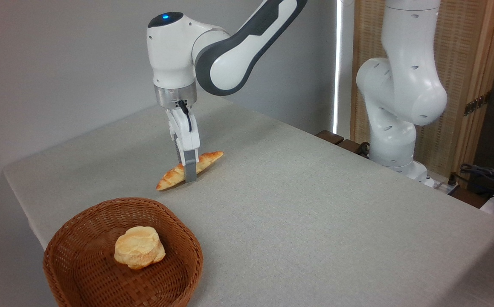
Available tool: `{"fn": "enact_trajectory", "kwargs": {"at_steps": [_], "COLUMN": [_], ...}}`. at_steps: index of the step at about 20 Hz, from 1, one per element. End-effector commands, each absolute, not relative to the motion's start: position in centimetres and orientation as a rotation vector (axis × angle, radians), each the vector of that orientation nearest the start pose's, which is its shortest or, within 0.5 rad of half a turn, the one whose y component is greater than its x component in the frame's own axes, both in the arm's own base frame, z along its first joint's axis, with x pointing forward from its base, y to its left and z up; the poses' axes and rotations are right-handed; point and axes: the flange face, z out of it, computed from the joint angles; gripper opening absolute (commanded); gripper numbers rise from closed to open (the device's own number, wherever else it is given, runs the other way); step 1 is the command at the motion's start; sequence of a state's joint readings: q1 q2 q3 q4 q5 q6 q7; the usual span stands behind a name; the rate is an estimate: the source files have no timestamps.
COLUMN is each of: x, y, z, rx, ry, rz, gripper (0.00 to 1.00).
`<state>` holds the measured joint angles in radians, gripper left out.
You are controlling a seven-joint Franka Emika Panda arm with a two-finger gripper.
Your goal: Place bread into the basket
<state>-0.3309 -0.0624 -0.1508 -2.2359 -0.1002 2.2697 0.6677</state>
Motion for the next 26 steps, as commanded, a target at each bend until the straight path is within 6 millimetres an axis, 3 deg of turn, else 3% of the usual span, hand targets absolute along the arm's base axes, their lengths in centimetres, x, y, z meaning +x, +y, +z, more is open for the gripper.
{"fn": "enact_trajectory", "kwargs": {"at_steps": [1, 5, 26], "x": [47.2, 47.5, 48.0], "y": [-24.4, -24.5, -24.0], "z": [40.2, 40.8, 41.6], "rx": [-2.729, -2.732, -2.758], "ry": [1.671, 1.667, 1.629], "rz": [-0.196, -0.216, -0.235], "gripper": [0.48, 0.41, 0.41]}}
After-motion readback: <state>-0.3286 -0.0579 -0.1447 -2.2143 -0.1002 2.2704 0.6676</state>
